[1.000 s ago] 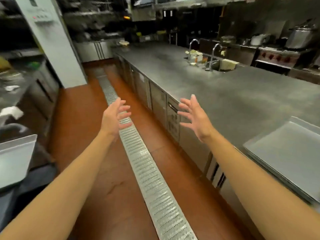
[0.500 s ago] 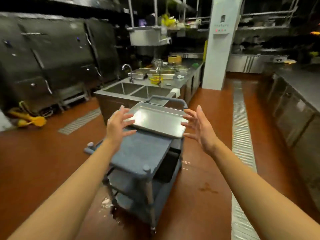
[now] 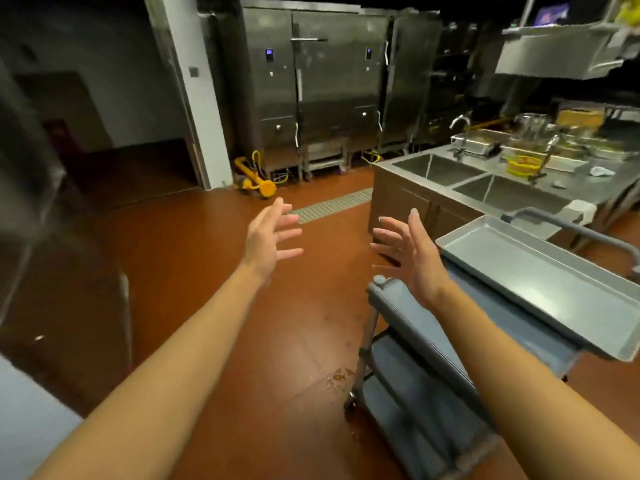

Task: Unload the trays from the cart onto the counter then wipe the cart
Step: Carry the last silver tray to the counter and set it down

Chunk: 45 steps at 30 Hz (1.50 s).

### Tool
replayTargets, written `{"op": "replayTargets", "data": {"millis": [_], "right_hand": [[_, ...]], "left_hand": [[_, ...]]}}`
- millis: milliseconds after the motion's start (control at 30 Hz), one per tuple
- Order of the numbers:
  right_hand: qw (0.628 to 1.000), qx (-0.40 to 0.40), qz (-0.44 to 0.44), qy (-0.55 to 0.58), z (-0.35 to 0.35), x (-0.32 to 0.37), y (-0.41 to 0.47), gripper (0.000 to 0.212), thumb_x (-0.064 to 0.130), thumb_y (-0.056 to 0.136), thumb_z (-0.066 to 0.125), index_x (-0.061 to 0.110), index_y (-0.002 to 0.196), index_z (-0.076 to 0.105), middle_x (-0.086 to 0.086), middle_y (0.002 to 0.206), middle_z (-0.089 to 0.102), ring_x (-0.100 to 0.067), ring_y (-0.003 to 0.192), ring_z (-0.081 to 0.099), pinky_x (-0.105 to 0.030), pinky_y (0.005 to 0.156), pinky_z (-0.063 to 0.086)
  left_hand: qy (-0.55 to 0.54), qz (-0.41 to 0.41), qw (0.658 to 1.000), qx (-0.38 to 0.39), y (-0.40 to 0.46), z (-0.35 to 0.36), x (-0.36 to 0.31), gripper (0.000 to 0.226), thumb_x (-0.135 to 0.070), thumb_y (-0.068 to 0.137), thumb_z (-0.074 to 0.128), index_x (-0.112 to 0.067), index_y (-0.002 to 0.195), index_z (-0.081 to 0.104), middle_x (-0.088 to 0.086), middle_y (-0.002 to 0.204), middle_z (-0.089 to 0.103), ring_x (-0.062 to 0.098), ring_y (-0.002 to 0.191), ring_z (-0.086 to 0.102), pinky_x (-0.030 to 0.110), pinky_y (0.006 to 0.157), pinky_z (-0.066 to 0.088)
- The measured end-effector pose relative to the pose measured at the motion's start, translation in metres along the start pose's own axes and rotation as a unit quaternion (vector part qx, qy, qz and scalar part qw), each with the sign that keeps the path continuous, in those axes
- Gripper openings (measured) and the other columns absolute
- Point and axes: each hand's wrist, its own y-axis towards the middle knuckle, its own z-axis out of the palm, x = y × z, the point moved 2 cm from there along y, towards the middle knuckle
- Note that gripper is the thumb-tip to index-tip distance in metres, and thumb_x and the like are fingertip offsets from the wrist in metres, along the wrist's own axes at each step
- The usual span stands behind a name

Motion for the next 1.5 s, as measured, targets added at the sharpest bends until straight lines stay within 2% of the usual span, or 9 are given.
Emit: {"op": "replayTargets", "data": {"millis": [133, 233, 500, 700, 867, 1000, 1200, 1267, 1500], "right_hand": [[0.999, 0.032, 0.027, -0.001, 0.039, -0.028, 0.068, 0.083, 0.085, 0.086, 0.031, 0.032, 0.145, 0.055, 0.003, 0.144, 0.060, -0.020, 0.129, 0.060, -0.057, 0.105, 0.049], [0.997, 0.044, 0.060, 0.003, 0.063, -0.071, 0.123, 0.076, 0.080, 0.094, 0.028, 0.031, 0.145, 0.055, 0.002, 0.143, 0.060, -0.020, 0.129, 0.059, -0.059, 0.108, 0.045], [0.986, 0.062, 0.155, -0.005, 0.123, -0.179, 0.323, 0.076, 0.082, 0.093, 0.024, 0.033, 0.142, 0.055, 0.005, 0.141, 0.059, -0.020, 0.126, 0.060, -0.048, 0.101, 0.053], [0.980, 0.068, 0.185, -0.006, 0.151, -0.199, 0.461, 0.071, 0.078, 0.096, 0.024, 0.032, 0.142, 0.054, 0.006, 0.140, 0.059, -0.020, 0.124, 0.061, -0.048, 0.102, 0.054], [0.982, 0.039, 0.182, 0.000, 0.132, -0.186, 0.555, 0.070, 0.079, 0.095, 0.025, 0.034, 0.139, 0.056, 0.005, 0.140, 0.060, -0.019, 0.123, 0.062, -0.051, 0.103, 0.053], [0.984, -0.040, 0.175, 0.021, 0.088, -0.169, 0.628, 0.071, 0.078, 0.096, 0.027, 0.031, 0.139, 0.058, 0.002, 0.139, 0.061, -0.021, 0.123, 0.062, -0.054, 0.102, 0.053], [0.966, -0.218, 0.119, 0.070, -0.016, -0.128, 0.695, 0.071, 0.075, 0.098, 0.027, 0.027, 0.140, 0.059, -0.002, 0.141, 0.061, -0.023, 0.124, 0.063, -0.057, 0.105, 0.051], [0.952, -0.277, 0.090, 0.092, -0.052, -0.114, 0.697, 0.070, 0.074, 0.099, 0.027, 0.027, 0.140, 0.059, -0.003, 0.141, 0.061, -0.024, 0.126, 0.062, -0.058, 0.106, 0.049], [0.861, -0.494, -0.011, 0.119, -0.177, -0.067, 0.633, 0.072, 0.073, 0.099, 0.027, 0.024, 0.143, 0.057, -0.005, 0.142, 0.060, -0.026, 0.129, 0.060, -0.057, 0.106, 0.049]], "left_hand": [[0.011, -0.009, 0.999, -0.033, 0.049, -0.045, 0.025, 0.047, -0.055, 0.107, 0.038, -0.021, 0.129, 0.062, 0.003, 0.124, 0.068, 0.024, 0.111, 0.069, 0.049, 0.088, 0.062], [0.025, -0.034, 0.998, -0.050, 0.098, -0.070, 0.063, 0.049, -0.056, 0.106, 0.038, -0.021, 0.129, 0.062, 0.003, 0.125, 0.068, 0.025, 0.112, 0.068, 0.048, 0.088, 0.062], [0.080, -0.123, 0.986, -0.078, 0.277, -0.122, 0.169, 0.043, -0.055, 0.107, 0.039, -0.024, 0.126, 0.062, -0.001, 0.124, 0.068, 0.021, 0.111, 0.069, 0.043, 0.085, 0.064], [0.100, -0.152, 0.981, -0.071, 0.417, -0.139, 0.190, 0.042, -0.055, 0.107, 0.039, -0.025, 0.127, 0.061, -0.003, 0.126, 0.066, 0.018, 0.112, 0.068, 0.040, 0.085, 0.063], [0.084, -0.151, 0.984, -0.051, 0.528, -0.117, 0.193, 0.044, -0.055, 0.106, 0.040, -0.024, 0.127, 0.062, -0.002, 0.124, 0.068, 0.019, 0.111, 0.069, 0.039, 0.082, 0.063], [0.067, -0.148, 0.987, 0.013, 0.636, -0.063, 0.190, 0.045, -0.055, 0.106, 0.041, -0.022, 0.126, 0.064, -0.001, 0.121, 0.070, 0.021, 0.108, 0.070, 0.037, 0.074, 0.064], [0.054, -0.110, 0.969, 0.214, 0.775, 0.092, 0.166, 0.049, -0.058, 0.101, 0.044, -0.020, 0.126, 0.064, 0.005, 0.126, 0.069, 0.027, 0.113, 0.069, 0.054, 0.092, 0.059], [0.067, -0.088, 0.948, 0.297, 0.795, 0.159, 0.155, 0.058, -0.064, 0.094, 0.044, -0.021, 0.128, 0.063, 0.004, 0.128, 0.068, 0.024, 0.115, 0.068, 0.050, 0.093, 0.059], [0.033, -0.059, 0.844, 0.532, 0.770, 0.392, 0.142, 0.046, -0.051, 0.108, 0.040, -0.018, 0.130, 0.062, 0.005, 0.125, 0.070, 0.023, 0.112, 0.070, 0.042, 0.084, 0.063]]}}
